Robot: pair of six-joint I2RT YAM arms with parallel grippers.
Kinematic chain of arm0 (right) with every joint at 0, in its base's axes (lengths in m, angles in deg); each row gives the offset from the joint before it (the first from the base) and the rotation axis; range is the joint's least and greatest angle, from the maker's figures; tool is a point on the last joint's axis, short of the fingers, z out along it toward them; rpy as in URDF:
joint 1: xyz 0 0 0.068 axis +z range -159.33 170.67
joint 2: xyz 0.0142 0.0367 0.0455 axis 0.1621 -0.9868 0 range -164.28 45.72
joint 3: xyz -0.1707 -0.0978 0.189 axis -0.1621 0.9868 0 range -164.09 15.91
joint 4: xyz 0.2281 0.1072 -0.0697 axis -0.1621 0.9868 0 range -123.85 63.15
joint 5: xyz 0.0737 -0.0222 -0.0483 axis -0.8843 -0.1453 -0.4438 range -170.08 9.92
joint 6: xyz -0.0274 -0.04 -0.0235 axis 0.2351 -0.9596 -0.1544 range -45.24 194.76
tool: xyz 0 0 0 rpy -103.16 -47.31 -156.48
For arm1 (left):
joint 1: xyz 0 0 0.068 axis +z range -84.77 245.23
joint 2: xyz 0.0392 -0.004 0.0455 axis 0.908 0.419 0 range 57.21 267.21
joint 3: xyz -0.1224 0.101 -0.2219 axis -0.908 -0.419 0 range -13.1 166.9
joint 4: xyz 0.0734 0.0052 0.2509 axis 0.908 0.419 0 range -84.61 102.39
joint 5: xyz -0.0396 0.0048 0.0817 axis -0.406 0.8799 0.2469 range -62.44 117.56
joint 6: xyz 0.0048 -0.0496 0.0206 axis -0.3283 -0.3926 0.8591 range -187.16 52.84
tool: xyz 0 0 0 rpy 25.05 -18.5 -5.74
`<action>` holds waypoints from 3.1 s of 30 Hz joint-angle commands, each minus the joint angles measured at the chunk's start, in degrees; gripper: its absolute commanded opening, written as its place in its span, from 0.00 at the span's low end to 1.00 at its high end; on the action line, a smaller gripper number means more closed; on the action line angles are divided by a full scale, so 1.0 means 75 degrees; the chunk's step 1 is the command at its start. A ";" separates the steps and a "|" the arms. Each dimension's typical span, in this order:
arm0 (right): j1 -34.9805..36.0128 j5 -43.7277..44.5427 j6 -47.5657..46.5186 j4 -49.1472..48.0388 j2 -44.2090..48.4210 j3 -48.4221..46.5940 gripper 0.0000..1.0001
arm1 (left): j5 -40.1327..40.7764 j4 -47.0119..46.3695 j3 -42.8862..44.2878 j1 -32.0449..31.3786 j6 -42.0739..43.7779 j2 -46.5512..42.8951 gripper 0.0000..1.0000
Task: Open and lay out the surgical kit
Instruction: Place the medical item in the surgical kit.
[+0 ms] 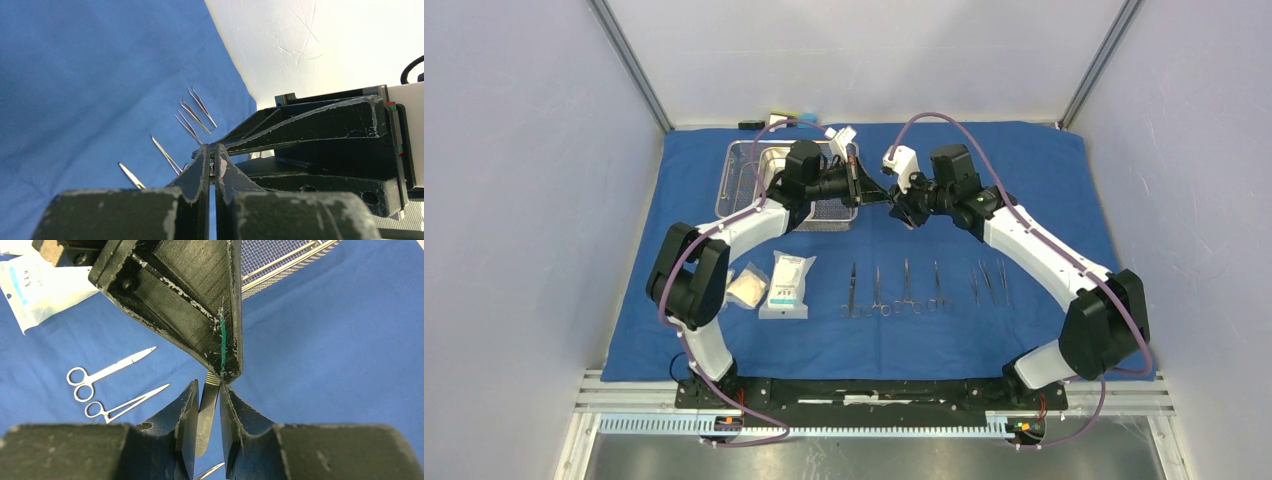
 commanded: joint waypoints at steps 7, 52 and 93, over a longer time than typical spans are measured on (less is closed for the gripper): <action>0.0011 -0.0297 0.0127 -0.0236 -0.0231 0.0034 0.21 | -0.0282 -0.0621 -0.0014 -0.0042 0.0056 -0.0049 0.02; -0.3473 0.1751 -0.0271 0.1378 0.2046 0.2889 0.00 | 0.2556 0.3028 0.0515 0.0487 0.4187 -0.1258 0.77; -0.7559 0.0780 -0.1046 0.1521 0.1055 0.3371 0.01 | 0.2062 0.3598 0.0995 0.0485 0.4732 -0.1003 0.99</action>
